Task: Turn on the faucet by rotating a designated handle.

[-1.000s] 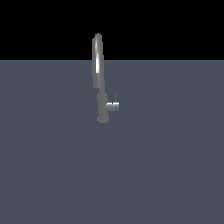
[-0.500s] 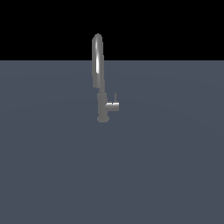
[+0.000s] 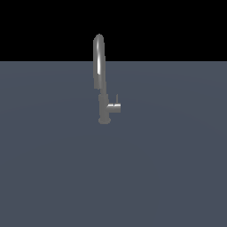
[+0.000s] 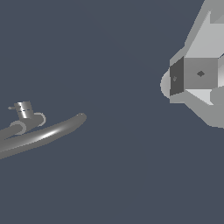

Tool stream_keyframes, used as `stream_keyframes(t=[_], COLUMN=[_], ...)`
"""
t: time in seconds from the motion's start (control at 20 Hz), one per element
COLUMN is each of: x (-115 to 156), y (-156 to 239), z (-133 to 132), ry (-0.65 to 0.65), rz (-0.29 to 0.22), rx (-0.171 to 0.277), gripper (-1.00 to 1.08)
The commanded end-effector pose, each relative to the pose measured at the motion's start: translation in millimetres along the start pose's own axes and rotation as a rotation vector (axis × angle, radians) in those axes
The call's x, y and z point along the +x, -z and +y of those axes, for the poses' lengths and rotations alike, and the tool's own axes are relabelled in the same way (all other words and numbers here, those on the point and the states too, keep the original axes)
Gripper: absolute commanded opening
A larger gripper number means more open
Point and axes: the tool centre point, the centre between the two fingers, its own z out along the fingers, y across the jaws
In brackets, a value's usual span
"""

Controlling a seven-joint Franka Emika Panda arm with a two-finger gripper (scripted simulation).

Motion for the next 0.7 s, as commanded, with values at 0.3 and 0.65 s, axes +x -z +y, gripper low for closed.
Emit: stream_keyframes(t=[0.3,0.65], x=[50.3,93.2], y=[-8.7,-19.4], z=[-12.1,-18.9], ry=[-0.106,-0.196], rz=[-0.112,-0.208], rx=[0.101,0.189], gripper=[-1.0,-1.0])
